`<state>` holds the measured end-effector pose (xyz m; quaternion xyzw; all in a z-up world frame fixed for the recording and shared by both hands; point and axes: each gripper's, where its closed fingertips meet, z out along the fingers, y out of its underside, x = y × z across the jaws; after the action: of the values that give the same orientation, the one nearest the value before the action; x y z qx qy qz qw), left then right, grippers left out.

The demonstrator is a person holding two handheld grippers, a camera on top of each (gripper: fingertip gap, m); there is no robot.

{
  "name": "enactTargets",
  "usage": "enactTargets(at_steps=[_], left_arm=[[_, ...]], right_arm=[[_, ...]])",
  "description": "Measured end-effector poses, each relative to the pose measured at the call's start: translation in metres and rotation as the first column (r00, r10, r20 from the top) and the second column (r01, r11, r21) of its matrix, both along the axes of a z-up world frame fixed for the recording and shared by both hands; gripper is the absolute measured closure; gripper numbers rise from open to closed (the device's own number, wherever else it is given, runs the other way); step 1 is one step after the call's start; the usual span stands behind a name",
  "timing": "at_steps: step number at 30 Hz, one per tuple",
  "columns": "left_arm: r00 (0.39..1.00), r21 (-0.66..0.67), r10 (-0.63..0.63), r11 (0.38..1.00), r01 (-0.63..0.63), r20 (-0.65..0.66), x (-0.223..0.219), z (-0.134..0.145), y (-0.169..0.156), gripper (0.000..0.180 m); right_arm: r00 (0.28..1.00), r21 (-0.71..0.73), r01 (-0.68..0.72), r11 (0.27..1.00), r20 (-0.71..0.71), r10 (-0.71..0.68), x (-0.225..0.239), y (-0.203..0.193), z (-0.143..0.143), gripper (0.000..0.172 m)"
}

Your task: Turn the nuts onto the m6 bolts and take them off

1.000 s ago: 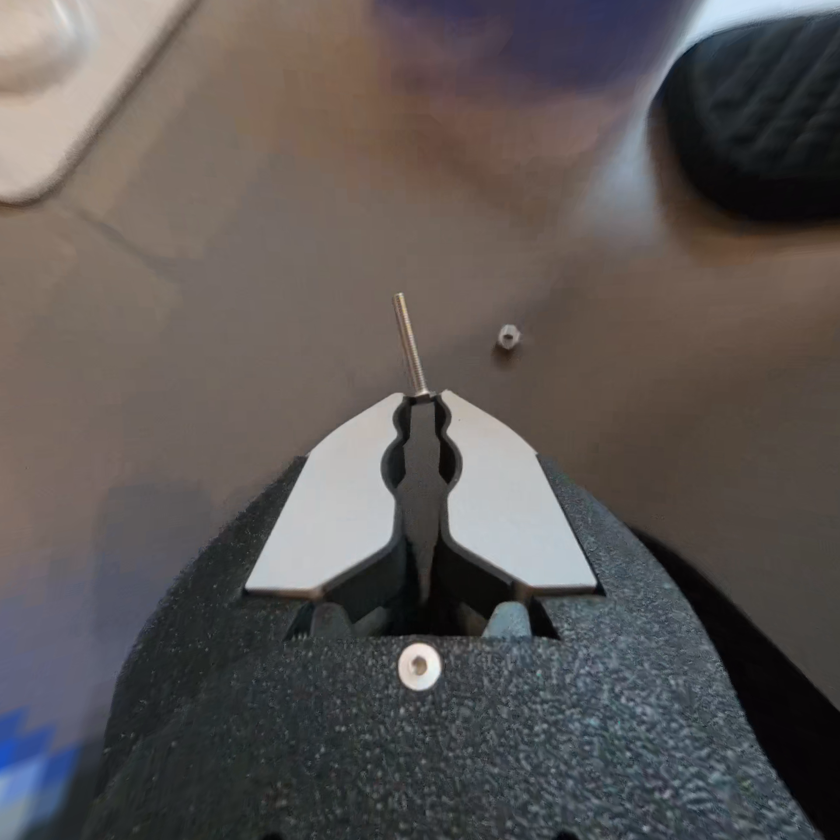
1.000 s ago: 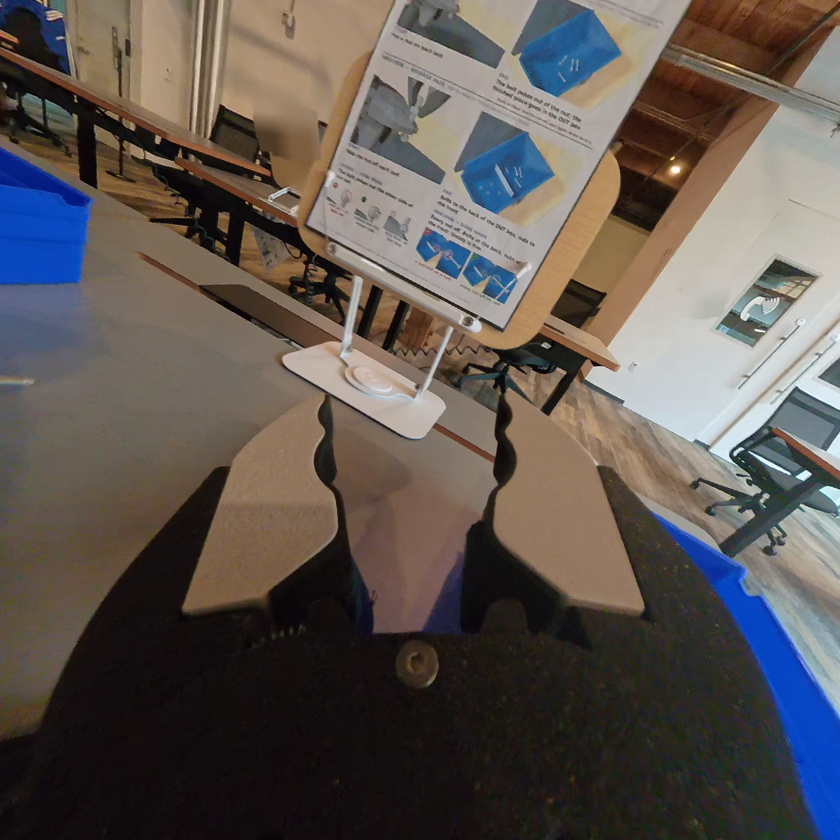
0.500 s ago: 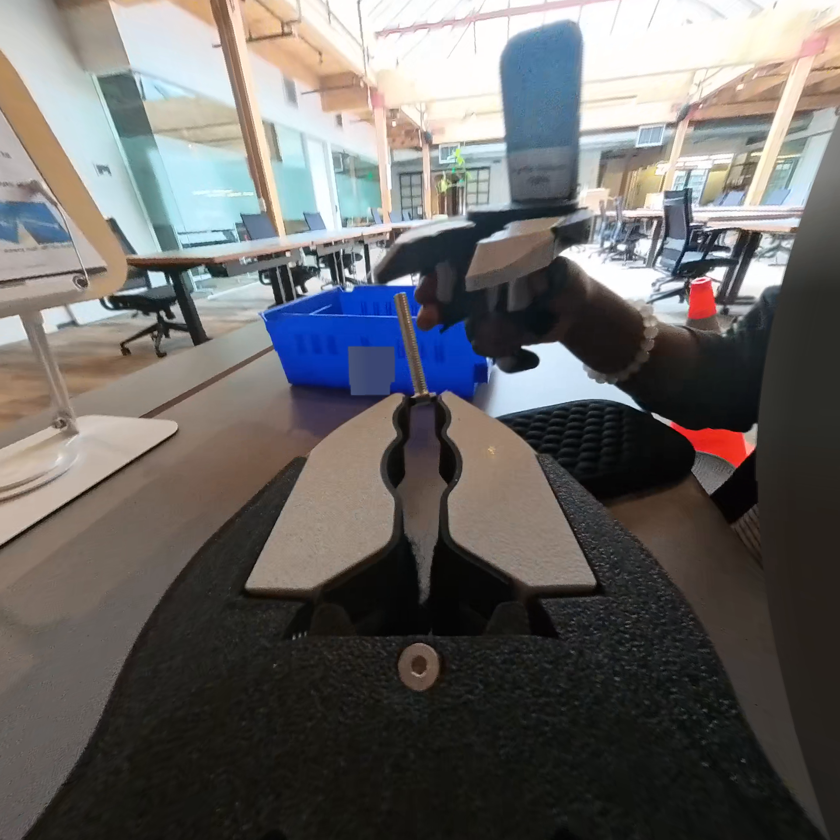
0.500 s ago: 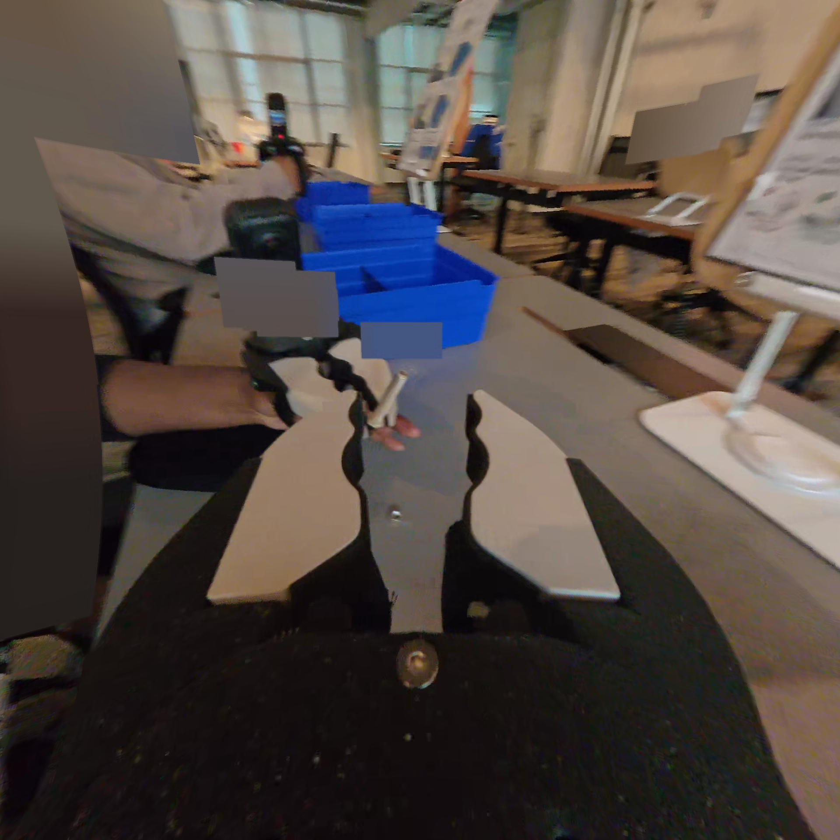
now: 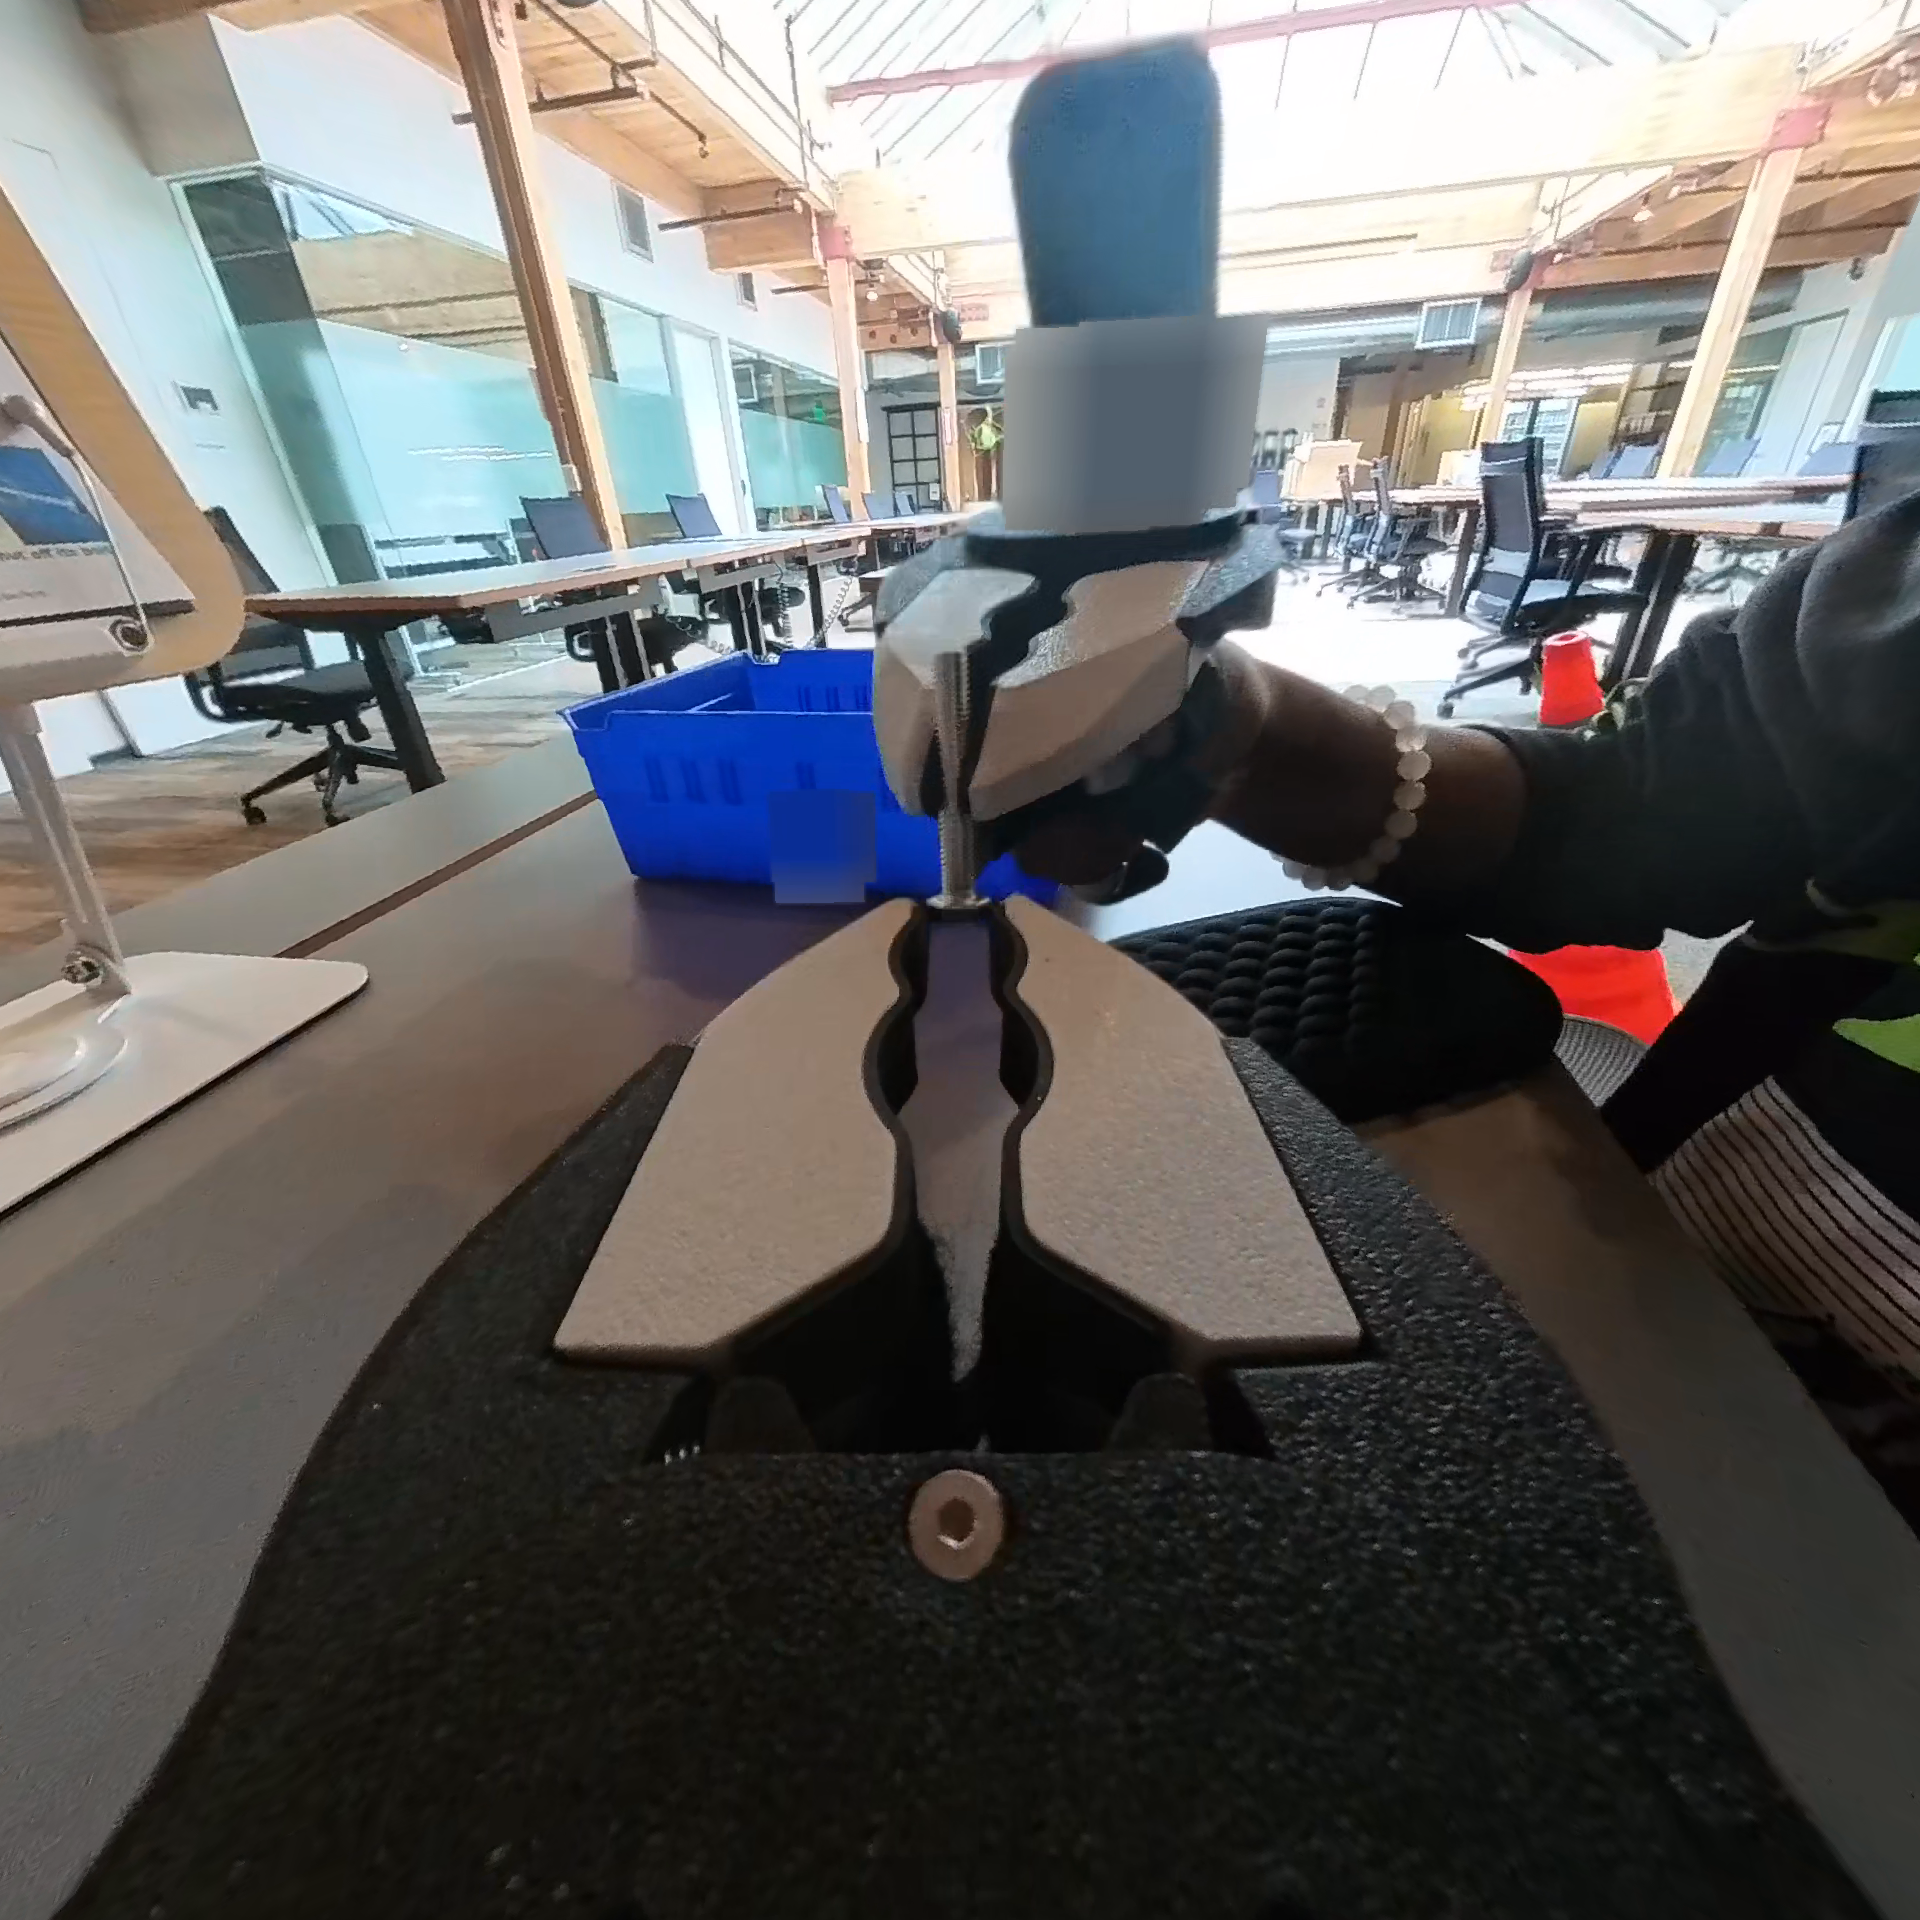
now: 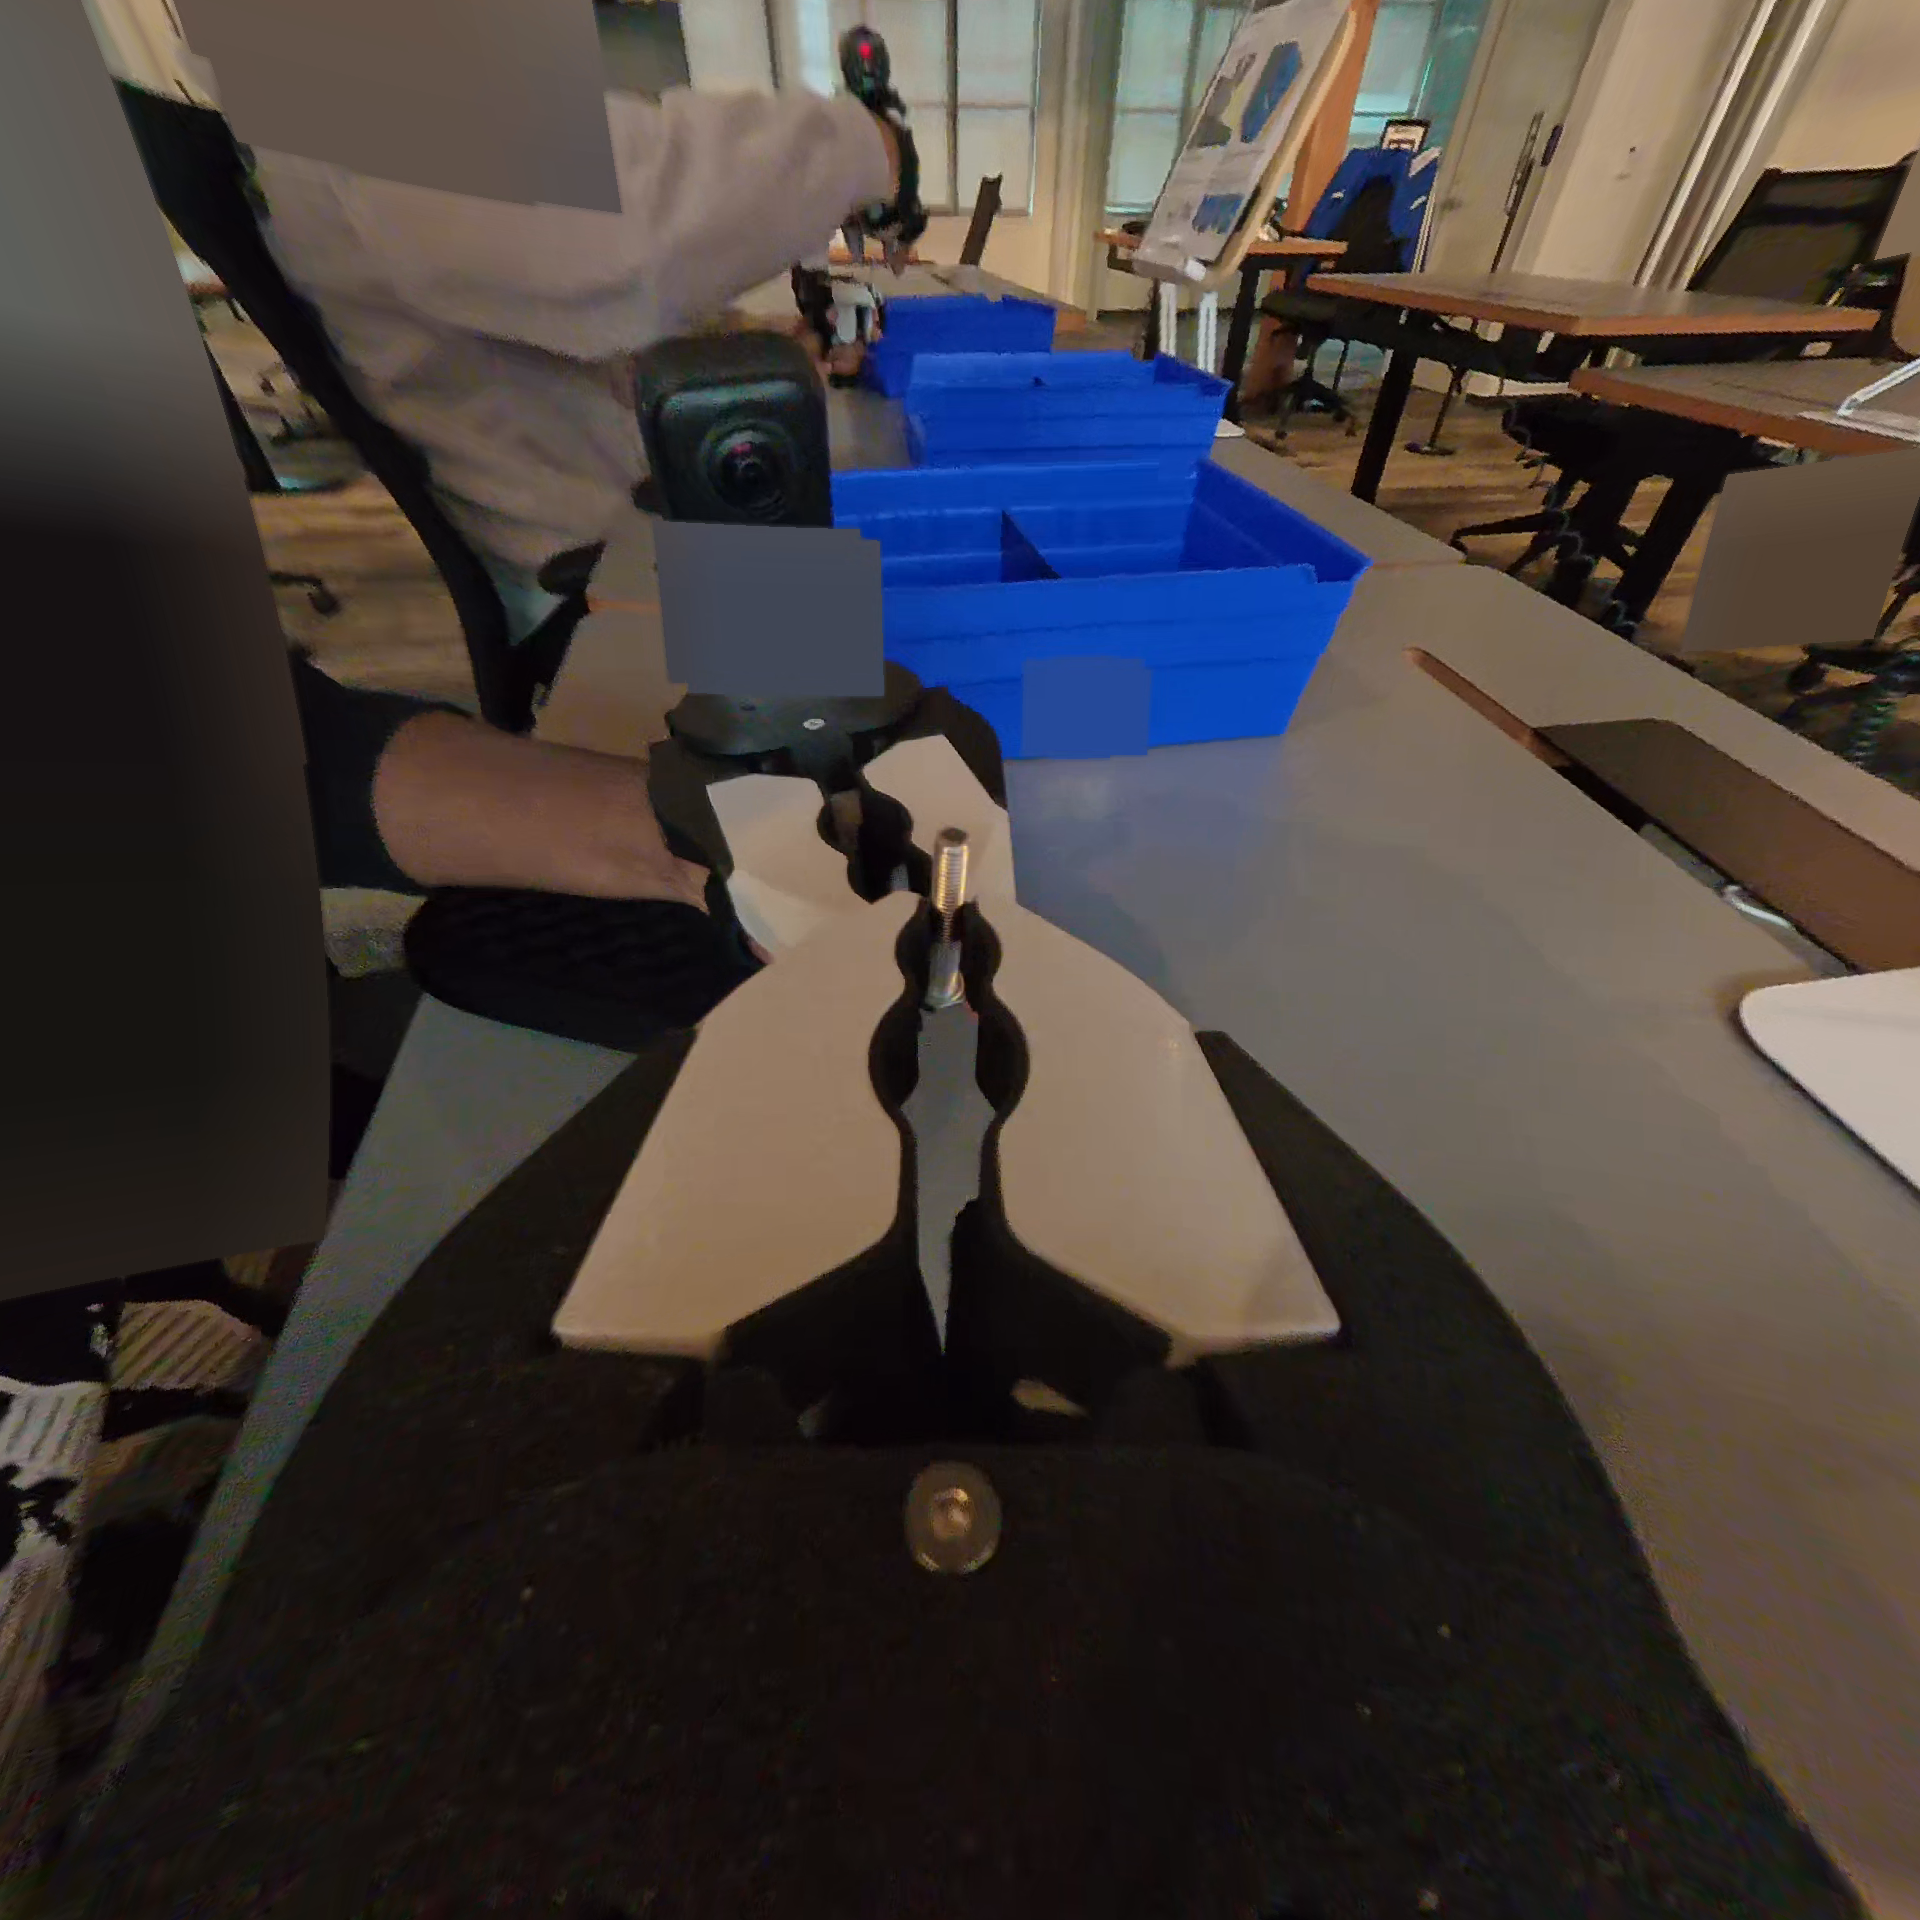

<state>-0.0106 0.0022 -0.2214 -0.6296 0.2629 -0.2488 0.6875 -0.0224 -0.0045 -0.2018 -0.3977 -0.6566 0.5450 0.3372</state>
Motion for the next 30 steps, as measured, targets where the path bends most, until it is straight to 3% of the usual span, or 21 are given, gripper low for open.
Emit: enactTargets(at_steps=[5,13,30], left_arm=[[0.999,-0.047,0.036,0.998,-0.038,-0.041,-0.002,-0.015,0.005,0.142],[0.986,-0.067,0.037,0.997,-0.049,-0.166,0.002,-0.032,0.006,0.156],[0.988,-0.100,0.012,0.995,-0.028,-0.155,0.003,-0.036,0.005,0.164]], right_arm=[[1.000,0.017,0.000,1.000,-0.029,0.001,-0.006,-0.009,0.005,0.167],[0.999,0.091,0.003,0.996,0.047,-0.008,-0.011,-0.013,-0.021,0.167],[0.998,0.064,-0.005,0.998,0.060,0.001,-0.010,-0.009,-0.025,0.167]])
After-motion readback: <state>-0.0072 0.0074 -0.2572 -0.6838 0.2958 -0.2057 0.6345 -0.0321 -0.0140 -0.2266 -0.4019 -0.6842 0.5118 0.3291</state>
